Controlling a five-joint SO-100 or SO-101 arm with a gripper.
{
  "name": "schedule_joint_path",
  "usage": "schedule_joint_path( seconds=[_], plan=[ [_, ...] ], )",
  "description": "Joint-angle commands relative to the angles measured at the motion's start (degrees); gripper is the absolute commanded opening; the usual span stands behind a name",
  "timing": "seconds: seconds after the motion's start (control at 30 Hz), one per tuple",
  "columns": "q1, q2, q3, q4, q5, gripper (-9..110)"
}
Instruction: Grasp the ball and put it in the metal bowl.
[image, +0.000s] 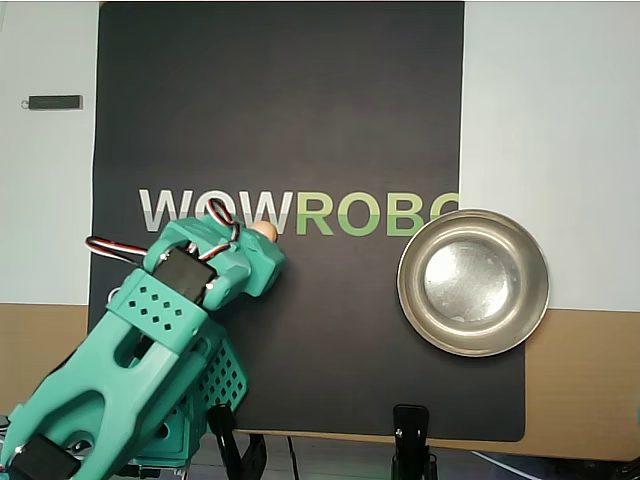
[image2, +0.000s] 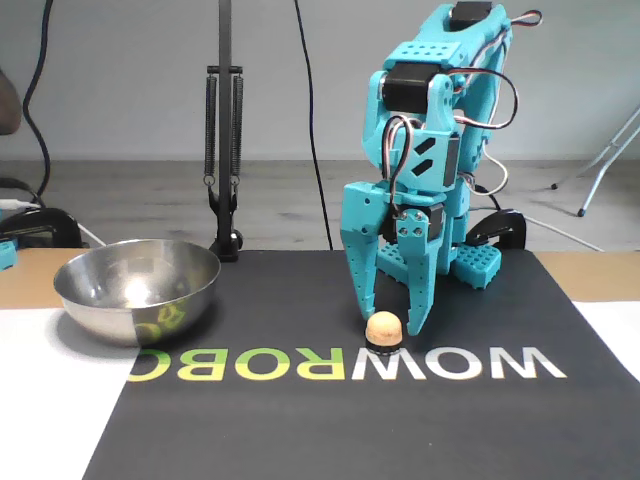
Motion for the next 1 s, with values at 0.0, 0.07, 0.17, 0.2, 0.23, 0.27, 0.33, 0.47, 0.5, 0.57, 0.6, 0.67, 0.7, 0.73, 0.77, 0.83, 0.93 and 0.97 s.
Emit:
schedule_joint_path(
  seconds=[0.0, 0.07, 0.17, 0.2, 0.23, 0.27, 0.33, 0.47, 0.5, 0.57, 0.6, 0.67, 0.7, 0.73, 0.77, 0.83, 0.93, 0.97],
  plan=[
    [0.2, -1.1, -3.3, -0.1, 0.1, 60],
    [0.2, -1.6, -3.5, -0.4, 0.2, 60],
    [0.2, -2.4, -3.5, -0.6, 0.2, 60],
    [0.2, -2.5, -3.5, -0.6, 0.2, 60],
    [0.2, -2.8, -3.5, -0.6, 0.2, 60],
    [0.2, -3.1, -3.5, -0.6, 0.1, 60],
    [0.2, -3.5, -3.5, -0.6, 0.1, 60],
    [0.3, -4.9, -4.5, -0.7, 0.1, 60],
    [0.3, -5.4, -4.9, -0.7, 0.1, 60],
    [0.5, -6.6, -5.8, -0.7, 0.2, 60],
    [1.0, -7.1, -6.2, -0.7, -0.1, 60],
    [1.3, -8.3, -6.9, -0.7, -0.3, 60],
    [1.4, -8.6, -7.3, -0.7, -0.3, 60],
    [1.4, -8.8, -7.4, -0.7, -0.3, 60],
    [1.4, -8.9, -7.5, -0.7, -0.3, 60],
    [1.4, -9.0, -7.4, -0.7, -0.3, 60],
    [1.4, -9.1, -7.4, -0.7, -0.3, 60],
    [1.4, -9.1, -7.4, -0.7, -0.3, 60]
  ],
)
